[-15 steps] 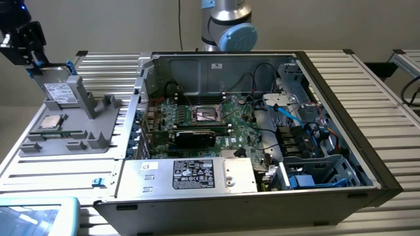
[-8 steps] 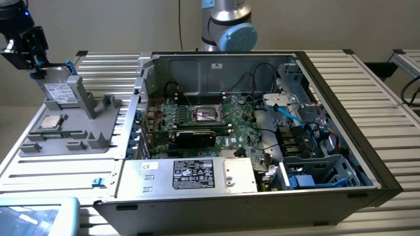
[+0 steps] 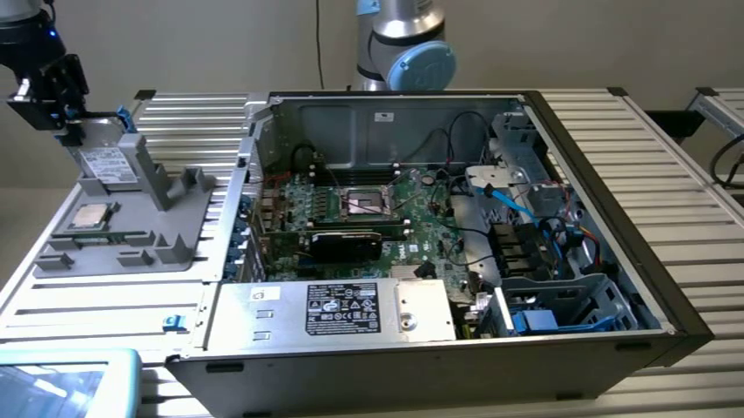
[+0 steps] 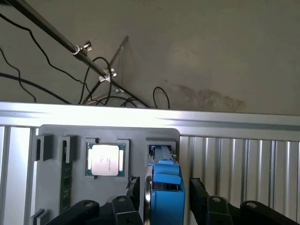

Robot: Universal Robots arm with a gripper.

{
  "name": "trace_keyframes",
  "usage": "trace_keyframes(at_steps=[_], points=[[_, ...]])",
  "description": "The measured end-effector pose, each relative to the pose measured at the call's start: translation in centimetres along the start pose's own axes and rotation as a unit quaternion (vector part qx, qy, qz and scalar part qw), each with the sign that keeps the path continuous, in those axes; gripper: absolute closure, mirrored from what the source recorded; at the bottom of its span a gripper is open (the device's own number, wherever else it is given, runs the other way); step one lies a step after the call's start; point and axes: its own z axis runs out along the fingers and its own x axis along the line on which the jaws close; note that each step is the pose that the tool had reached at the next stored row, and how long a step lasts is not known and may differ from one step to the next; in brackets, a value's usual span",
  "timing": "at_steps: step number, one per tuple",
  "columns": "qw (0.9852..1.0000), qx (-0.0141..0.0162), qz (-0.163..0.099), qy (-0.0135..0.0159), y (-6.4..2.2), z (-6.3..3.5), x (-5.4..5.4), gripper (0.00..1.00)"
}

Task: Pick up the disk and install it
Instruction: 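Pick up the disk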

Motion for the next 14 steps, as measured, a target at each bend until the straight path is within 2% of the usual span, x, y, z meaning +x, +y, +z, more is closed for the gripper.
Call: trace_keyframes(at_steps=[14], points=[[1.0000,0.0002,-0.007,-0.0008,-0.02,0.32,0.02,0.45]])
